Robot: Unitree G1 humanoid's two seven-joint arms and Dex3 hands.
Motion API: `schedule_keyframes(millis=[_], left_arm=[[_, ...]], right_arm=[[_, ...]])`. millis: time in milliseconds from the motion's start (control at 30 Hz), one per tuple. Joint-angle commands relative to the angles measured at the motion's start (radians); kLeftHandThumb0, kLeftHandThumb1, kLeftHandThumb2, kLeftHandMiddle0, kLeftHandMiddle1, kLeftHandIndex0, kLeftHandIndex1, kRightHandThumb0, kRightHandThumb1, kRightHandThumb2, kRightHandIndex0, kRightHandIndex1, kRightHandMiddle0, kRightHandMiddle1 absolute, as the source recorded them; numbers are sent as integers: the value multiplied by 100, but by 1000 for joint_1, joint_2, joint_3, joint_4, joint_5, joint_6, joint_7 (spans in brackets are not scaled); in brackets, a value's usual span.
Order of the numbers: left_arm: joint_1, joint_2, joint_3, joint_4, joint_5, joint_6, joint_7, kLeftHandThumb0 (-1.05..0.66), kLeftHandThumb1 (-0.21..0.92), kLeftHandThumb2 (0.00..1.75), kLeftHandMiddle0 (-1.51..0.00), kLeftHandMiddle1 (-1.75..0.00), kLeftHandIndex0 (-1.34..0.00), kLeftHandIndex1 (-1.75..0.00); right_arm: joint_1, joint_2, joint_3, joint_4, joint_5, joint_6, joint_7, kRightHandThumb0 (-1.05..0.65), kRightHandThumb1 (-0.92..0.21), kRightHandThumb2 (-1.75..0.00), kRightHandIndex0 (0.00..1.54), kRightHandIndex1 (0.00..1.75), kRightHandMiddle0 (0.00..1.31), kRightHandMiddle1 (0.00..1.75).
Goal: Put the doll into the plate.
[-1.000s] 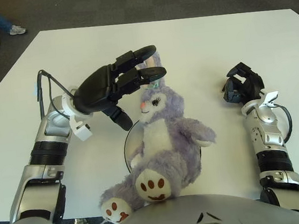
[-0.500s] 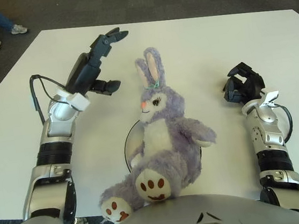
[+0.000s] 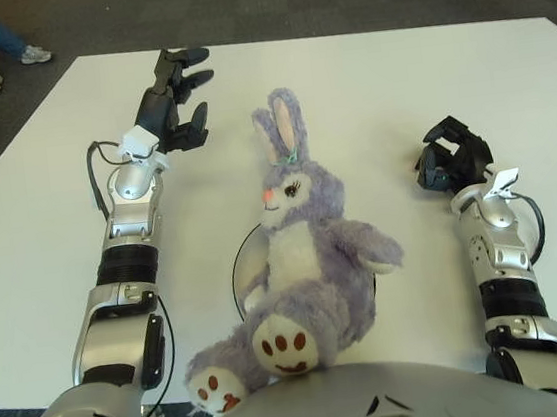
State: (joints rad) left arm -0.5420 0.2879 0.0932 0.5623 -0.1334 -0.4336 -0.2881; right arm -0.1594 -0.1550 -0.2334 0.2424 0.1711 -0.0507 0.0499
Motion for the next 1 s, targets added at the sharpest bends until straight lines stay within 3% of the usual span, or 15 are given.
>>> schedule_keyframes(millis=[0,100,233,400,633,967], left_arm=[[-45,-39,45,121,-64,15,-26,-6,68,93,-41,-150,-4,-135],[-54,-63,67,135,-97,-6,-38,-2,64,95,-33,-167,-20,-162],[-47,-90,78,130,-101,-38,-31,-1,52,109,-37,-173,-33,-172],[-37,-106,78,124,-84,-67,-16,-1,39,124,-45,-174,-43,-174],[-32,-127,82,125,-101,-43,-23,-1,26,139,-54,-175,-53,-175],[1,-159,96,116,-123,-43,-42,-1,17,149,-61,-175,-60,-175]], right_arm=[[39,9,6,45,-9,43,-4,-1,-13,-149,68,175,66,161],[43,10,7,40,-9,44,-4,-1,-13,-149,68,175,66,161],[44,10,7,38,-10,46,-5,-1,-13,-149,68,175,66,161],[45,11,8,32,-10,51,-8,-1,-13,-149,68,175,66,161],[44,13,10,33,-15,47,-16,-1,-12,-149,68,175,67,160],[38,12,13,39,-16,43,-17,-1,-13,-149,68,175,66,161]])
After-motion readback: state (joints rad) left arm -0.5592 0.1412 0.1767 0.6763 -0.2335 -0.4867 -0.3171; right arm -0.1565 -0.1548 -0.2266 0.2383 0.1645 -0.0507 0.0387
